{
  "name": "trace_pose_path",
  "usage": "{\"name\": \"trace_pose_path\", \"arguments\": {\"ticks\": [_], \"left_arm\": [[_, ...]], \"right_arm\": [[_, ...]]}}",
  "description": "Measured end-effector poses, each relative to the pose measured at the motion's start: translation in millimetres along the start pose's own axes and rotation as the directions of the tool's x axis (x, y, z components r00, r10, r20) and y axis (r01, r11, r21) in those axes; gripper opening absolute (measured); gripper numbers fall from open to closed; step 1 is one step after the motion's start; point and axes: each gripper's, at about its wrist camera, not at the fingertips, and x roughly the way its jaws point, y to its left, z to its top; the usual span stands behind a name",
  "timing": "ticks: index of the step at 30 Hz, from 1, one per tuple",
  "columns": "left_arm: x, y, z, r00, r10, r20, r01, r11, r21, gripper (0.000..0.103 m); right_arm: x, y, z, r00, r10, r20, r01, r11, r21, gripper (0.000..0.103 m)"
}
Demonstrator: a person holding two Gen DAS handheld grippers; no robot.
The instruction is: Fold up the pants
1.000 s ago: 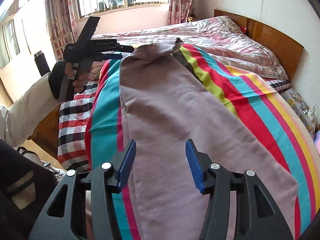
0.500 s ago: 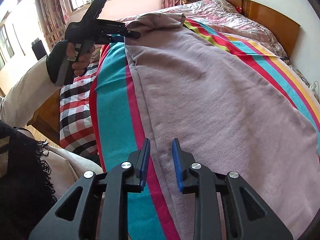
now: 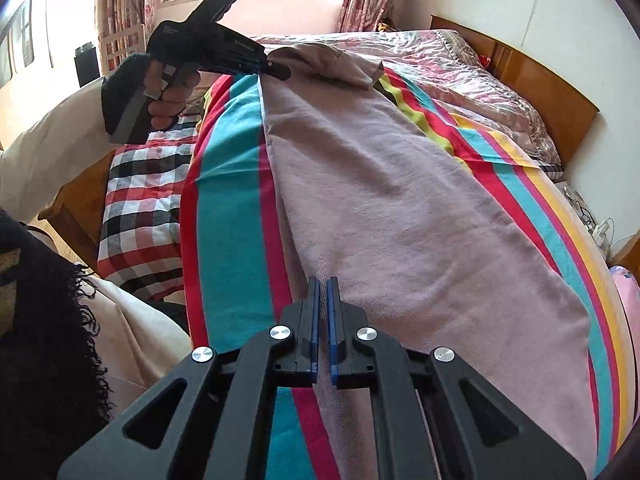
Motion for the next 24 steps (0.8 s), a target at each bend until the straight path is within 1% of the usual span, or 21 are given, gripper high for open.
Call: {"name": "trace_pose_path", "arguments": {"ticks": [1, 3, 4, 6, 7, 8, 9, 10, 11, 12, 13, 14, 15, 16, 17, 18, 19, 20, 21, 23, 24], "left_arm": [[2, 2, -1, 1.0, 0.007, -0.016, -0.007, 1.0, 0.002, 0.006], [16, 8, -7, 0.997, 0.037, -0.062, -0.037, 0.999, 0.0, 0.007], [24, 11, -13, 0.995, 0.052, -0.083, -0.052, 0.999, 0.005, 0.011], [26, 13, -20, 0.996, 0.054, -0.067, -0.053, 0.998, 0.019, 0.011], [24, 14, -20, 0.997, 0.049, -0.066, -0.048, 0.999, 0.016, 0.015], [21, 13, -18, 0.997, 0.042, -0.065, -0.041, 0.999, 0.01, 0.032], [16, 12, -16, 0.998, 0.053, -0.047, -0.053, 0.999, 0.003, 0.046], [7, 8, -13, 0.995, 0.098, -0.009, -0.098, 0.995, 0.004, 0.068], [-4, -1, -10, 0.99, 0.136, 0.044, -0.137, 0.99, 0.021, 0.071], [-14, -13, -7, 0.986, 0.145, 0.084, -0.149, 0.987, 0.056, 0.071], [-22, -28, -4, 0.985, 0.135, 0.111, -0.146, 0.985, 0.093, 0.072], [-27, -45, -2, 0.985, 0.11, 0.129, -0.127, 0.983, 0.131, 0.077], [-29, -65, 0, 0.989, 0.066, 0.133, -0.089, 0.981, 0.171, 0.081], [-26, -86, 0, 0.993, 0.018, 0.118, -0.043, 0.975, 0.216, 0.09], [-18, -112, -2, 0.996, -0.028, 0.084, 0.004, 0.963, 0.269, 0.094], [-8, -137, -7, 0.997, -0.064, 0.041, 0.047, 0.946, 0.321, 0.094], [7, -167, -15, 0.995, -0.097, -0.012, 0.094, 0.921, 0.378, 0.094], [20, -194, -28, 0.99, -0.127, -0.063, 0.142, 0.89, 0.433, 0.094], [33, -220, -40, 0.983, -0.146, -0.108, 0.18, 0.858, 0.482, 0.094], [60, -266, -66, 0.97, -0.15, -0.192, 0.233, 0.797, 0.557, 0.094], [73, -286, -79, 0.963, -0.148, -0.225, 0.255, 0.769, 0.587, 0.094]], "right_arm": [[-1, 0, -1, 1.0, 0.006, -0.007, -0.006, 1.0, 0.0, 0.004], [9, -3, -8, 0.999, 0.023, -0.039, -0.022, 1.0, 0.016, 0.004], [20, -4, -13, 0.997, 0.027, -0.066, -0.026, 0.999, 0.026, 0.005], [26, -6, -18, 0.997, 0.067, -0.044, -0.064, 0.996, 0.067, 0.008], [26, -9, -18, 0.996, 0.075, -0.045, -0.07, 0.993, 0.09, 0.013], [26, -10, -18, 0.996, 0.07, -0.05, -0.064, 0.993, 0.1, 0.02], [25, -11, -18, 0.997, 0.058, -0.058, -0.051, 0.993, 0.109, 0.038], [21, -14, -20, 0.997, 0.052, -0.057, -0.044, 0.991, 0.128, 0.042], [15, -18, -22, 0.998, 0.057, -0.039, -0.05, 0.986, 0.161, 0.042], [5, -23, -24, 0.998, 0.066, -0.011, -0.062, 0.977, 0.203, 0.041], [-6, -27, -27, 0.998, 0.061, 0.019, -0.064, 0.968, 0.241, 0.041], [-18, -31, -31, 0.998, 0.037, 0.049, -0.049, 0.96, 0.274, 0.041], [-31, -35, -37, 0.998, -0.005, 0.07, -0.016, 0.952, 0.307, 0.042], [-42, -40, -45, 0.995, -0.059, 0.083, 0.027, 0.937, 0.347, 0.042], [-53, -47, -56, 0.989, -0.12, 0.083, 0.077, 0.914, 0.398, 0.042], [-62, -55, -69, 0.98, -0.185, 0.069, 0.134, 0.878, 0.459, 0.045], [-72, -64, -85, 0.968, -0.246, 0.046, 0.187, 0.832, 0.523, 0.047], [-81, -73, -102, 0.957, -0.29, 0.024, 0.222, 0.781, 0.583, 0.047], [-92, -79, -120, 0.945, -0.326, 0.007, 0.249, 0.735, 0.631, 0.047], [-113, -90, -153, 0.911, -0.409, -0.049, 0.325, 0.641, 0.696, 0.05], [-123, -96, -169, 0.896, -0.437, -0.08, 0.355, 0.597, 0.72, 0.055]]}}
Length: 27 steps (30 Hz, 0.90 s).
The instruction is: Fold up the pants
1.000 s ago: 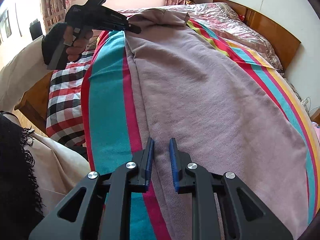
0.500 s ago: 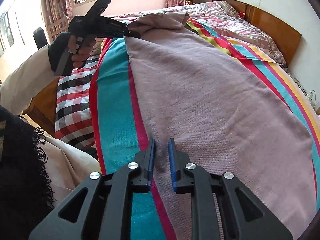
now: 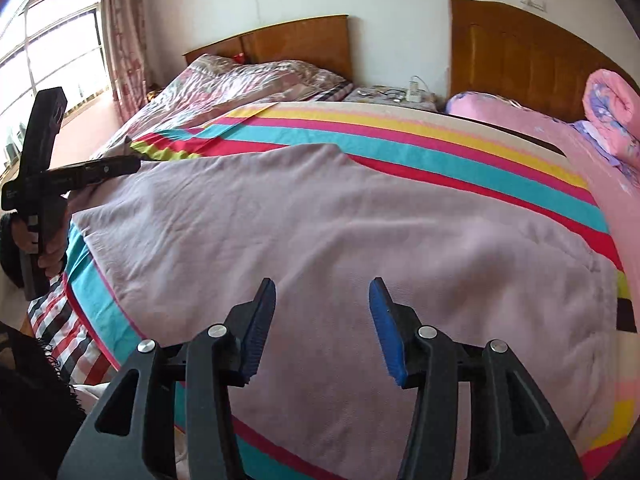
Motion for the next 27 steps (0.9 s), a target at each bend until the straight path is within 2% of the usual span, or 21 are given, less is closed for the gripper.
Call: {"name": "trace_pose_path", "arguments": {"ticks": [1, 4, 6, 7, 10, 12, 14, 17, 20, 21, 22, 23, 24, 25, 26, 27], "left_arm": [[15, -15, 1, 1.0, -0.011, -0.024, 0.012, 0.999, 0.031, 0.094], [58, -41, -3, 0.992, -0.026, -0.125, 0.033, 0.998, 0.055, 0.094], [85, -46, -11, 0.979, 0.011, -0.204, 0.003, 0.998, 0.07, 0.094], [91, -47, -13, 0.976, 0.036, -0.213, -0.018, 0.996, 0.089, 0.095], [93, -47, -13, 0.975, 0.051, -0.216, -0.029, 0.994, 0.106, 0.097], [90, -42, -9, 0.973, 0.07, -0.22, -0.053, 0.995, 0.084, 0.097], [77, -32, -5, 0.978, 0.087, -0.188, -0.076, 0.995, 0.065, 0.097], [50, -5, -4, 0.985, 0.121, -0.122, -0.121, 0.993, 0.005, 0.097], [15, 41, -6, 0.978, 0.198, -0.068, -0.203, 0.976, -0.083, 0.097], [3, 62, -7, 0.968, 0.244, -0.053, -0.249, 0.962, -0.111, 0.097], [-9, 81, -7, 0.95, 0.308, -0.042, -0.311, 0.942, -0.128, 0.097], [-19, 103, -6, 0.923, 0.381, -0.046, -0.384, 0.914, -0.132, 0.097], [-26, 124, -6, 0.888, 0.455, -0.065, -0.46, 0.879, -0.123, 0.097], [-31, 143, -6, 0.845, 0.526, -0.096, -0.534, 0.839, -0.101, 0.097], [-34, 160, -6, 0.806, 0.577, -0.133, -0.587, 0.808, -0.056, 0.097], [-34, 174, -7, 0.775, 0.61, -0.165, -0.618, 0.786, 0.003, 0.097]], "right_arm": [[-5, -16, -6, 0.999, -0.041, 0.0, 0.041, 0.999, 0.03, 0.061], [-14, -54, -24, 0.994, -0.11, -0.009, 0.111, 0.99, 0.093, 0.063], [-11, -74, -35, 0.987, -0.154, -0.037, 0.158, 0.982, 0.106, 0.063], [-8, -83, -40, 0.987, -0.152, -0.054, 0.157, 0.981, 0.114, 0.06], [-9, -93, -47, 0.995, -0.093, -0.036, 0.097, 0.986, 0.135, 0.061], [-8, -89, -43, 0.991, -0.113, -0.072, 0.12, 0.986, 0.111, 0.061], [-13, -79, -31, 0.987, -0.134, -0.086, 0.142, 0.986, 0.083, 0.064], [-19, -54, 1, 0.996, -0.084, -0.035, 0.084, 0.996, 0.009, 0.067], [-5, -13, 43, 1.0, -0.005, -0.004, 0.004, 0.995, -0.097, 0.068], [4, 4, 57, 1.0, 0.007, -0.003, -0.008, 0.991, -0.136, 0.068], [14, 22, 70, 1.0, 0.024, 0.0, -0.024, 0.985, -0.171, 0.068], [23, 40, 83, 0.998, 0.058, -0.001, -0.057, 0.978, -0.201, 0.068], [32, 59, 95, 0.996, 0.093, 0.0, -0.09, 0.969, -0.232, 0.068], [41, 80, 105, 0.993, 0.117, 0.004, -0.112, 0.958, -0.263, 0.07], [49, 100, 114, 0.99, 0.144, 0.003, -0.137, 0.947, -0.289, 0.07], [58, 120, 123, 0.984, 0.177, -0.001, -0.169, 0.935, -0.311, 0.072]]}}
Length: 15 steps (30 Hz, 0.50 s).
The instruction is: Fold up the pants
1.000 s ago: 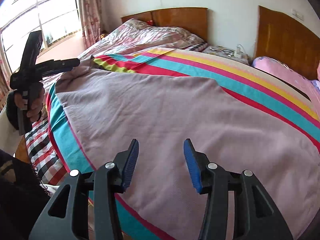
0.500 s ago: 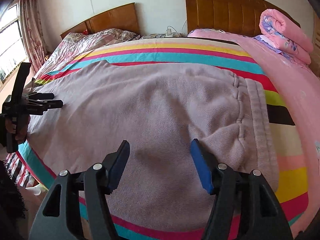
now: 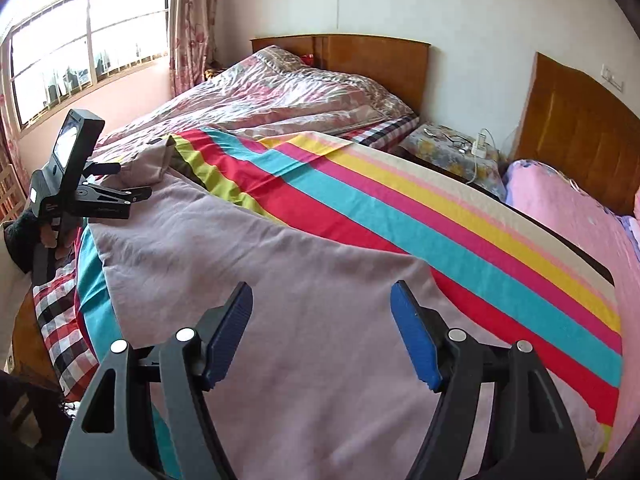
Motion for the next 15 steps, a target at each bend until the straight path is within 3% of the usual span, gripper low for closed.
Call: {"name": "trace_pose_path", "arguments": {"ticks": [2, 4, 7, 8, 9, 10, 12, 13, 14, 15], "left_arm": [[14, 17, -6, 0.997, 0.078, -0.026, -0.075, 0.99, 0.117, 0.097], [29, 23, -11, 0.994, 0.101, -0.04, -0.088, 0.964, 0.252, 0.097], [45, 20, -25, 0.995, 0.102, -0.007, -0.089, 0.892, 0.443, 0.088], [44, 22, -27, 0.998, 0.056, -0.001, -0.049, 0.887, 0.46, 0.068], [44, 28, -24, 1.0, 0.011, -0.004, -0.008, 0.9, 0.436, 0.051], [42, 39, -21, 1.0, -0.007, 0.007, 0.004, 0.924, 0.383, 0.026], [33, 76, -17, 0.992, -0.109, 0.065, 0.095, 0.978, 0.185, 0.015], [29, 107, -19, 0.975, -0.192, 0.107, 0.193, 0.981, 0.008, 0.013], [28, 144, -27, 0.947, -0.274, 0.166, 0.304, 0.932, -0.196, 0.013], [34, 182, -44, 0.909, -0.344, 0.236, 0.413, 0.823, -0.39, 0.013]], "right_arm": [[23, 27, 22, 0.998, 0.061, 0.001, -0.061, 0.998, -0.03, 0.073], [44, 53, 37, 0.994, 0.107, -0.017, -0.108, 0.992, -0.059, 0.073], [75, 88, 49, 0.984, 0.164, -0.065, -0.169, 0.981, -0.093, 0.073], [83, 98, 49, 0.982, 0.171, -0.083, -0.179, 0.978, -0.103, 0.073], [90, 105, 50, 0.979, 0.176, -0.102, -0.187, 0.976, -0.111, 0.073], [95, 112, 50, 0.977, 0.182, -0.115, -0.195, 0.974, -0.117, 0.073], [99, 120, 49, 0.972, 0.198, -0.127, -0.213, 0.969, -0.123, 0.073], [101, 121, 48, 0.97, 0.205, -0.133, -0.221, 0.968, -0.118, 0.073], [103, 121, 48, 0.968, 0.207, -0.14, -0.223, 0.968, -0.111, 0.073], [107, 120, 48, 0.967, 0.206, -0.147, -0.222, 0.969, -0.104, 0.073]]}}
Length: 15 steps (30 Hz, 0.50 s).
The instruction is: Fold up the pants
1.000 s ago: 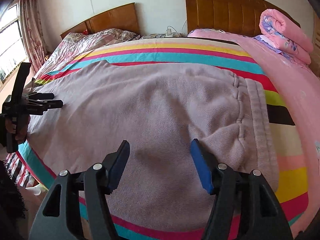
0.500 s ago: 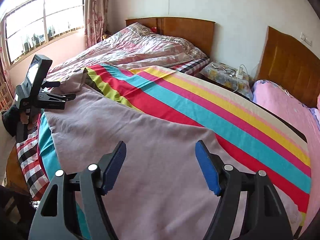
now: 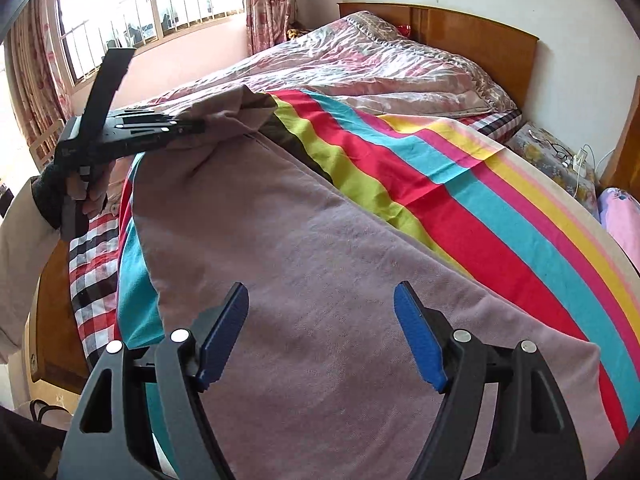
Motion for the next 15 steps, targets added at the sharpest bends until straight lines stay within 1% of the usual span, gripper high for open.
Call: {"name": "trace_pose_path", "arguments": {"ticks": [1, 2, 3, 4, 5, 6, 8, 9, 11, 13, 14, 15], "left_arm": [[-8, 41, -7, 0.994, -0.1, 0.048, 0.108, 0.971, -0.212, 0.013], [-9, 74, -19, 0.979, -0.184, 0.089, 0.203, 0.91, -0.362, 0.022], [-5, 96, -30, 0.967, -0.232, 0.108, 0.255, 0.854, -0.454, 0.028], [-3, 108, -39, 0.965, -0.238, 0.108, 0.26, 0.828, -0.498, 0.046], [0, 113, -46, 0.967, -0.233, 0.103, 0.252, 0.821, -0.512, 0.062], [1, 115, -49, 0.96, -0.253, 0.116, 0.276, 0.814, -0.511, 0.063], [-5, 117, -50, 0.952, -0.273, 0.141, 0.306, 0.799, -0.518, 0.075], [-7, 117, -49, 0.949, -0.274, 0.155, 0.314, 0.79, -0.526, 0.077], [-8, 114, -47, 0.951, -0.262, 0.166, 0.31, 0.784, -0.538, 0.079], [-5, 105, -52, 0.953, -0.256, 0.165, 0.304, 0.784, -0.541, 0.076], [-1, 101, -53, 0.954, -0.254, 0.162, 0.301, 0.784, -0.543, 0.068], [1, 100, -53, 0.956, -0.251, 0.154, 0.294, 0.784, -0.546, 0.065]], "right_arm": [[4, -3, 0, 1.0, 0.003, -0.007, -0.003, 1.0, 0.007, 0.073], [7, -5, 0, 1.0, 0.012, -0.016, -0.012, 1.0, 0.015, 0.073], [11, -7, 2, 0.999, 0.026, -0.027, -0.026, 0.999, 0.022, 0.073], [16, -7, 6, 0.998, 0.04, -0.038, -0.04, 0.999, 0.023, 0.073], [22, -5, 12, 0.998, 0.053, -0.046, -0.053, 0.999, 0.012, 0.073], [27, -1, 20, 0.997, 0.065, -0.048, -0.066, 0.998, -0.015, 0.073], [39, 12, 42, 0.994, 0.099, -0.04, -0.102, 0.99, -0.1, 0.073], [47, 18, 55, 0.991, 0.13, -0.037, -0.134, 0.981, -0.142, 0.073], [65, 25, 83, 0.979, 0.2, -0.033, -0.203, 0.961, -0.186, 0.069], [89, 28, 109, 0.964, 0.265, -0.041, -0.267, 0.944, -0.195, 0.057], [101, 28, 121, 0.955, 0.292, -0.047, -0.295, 0.937, -0.188, 0.054], [114, 29, 131, 0.95, 0.307, -0.054, -0.312, 0.933, -0.182, 0.049]]}}
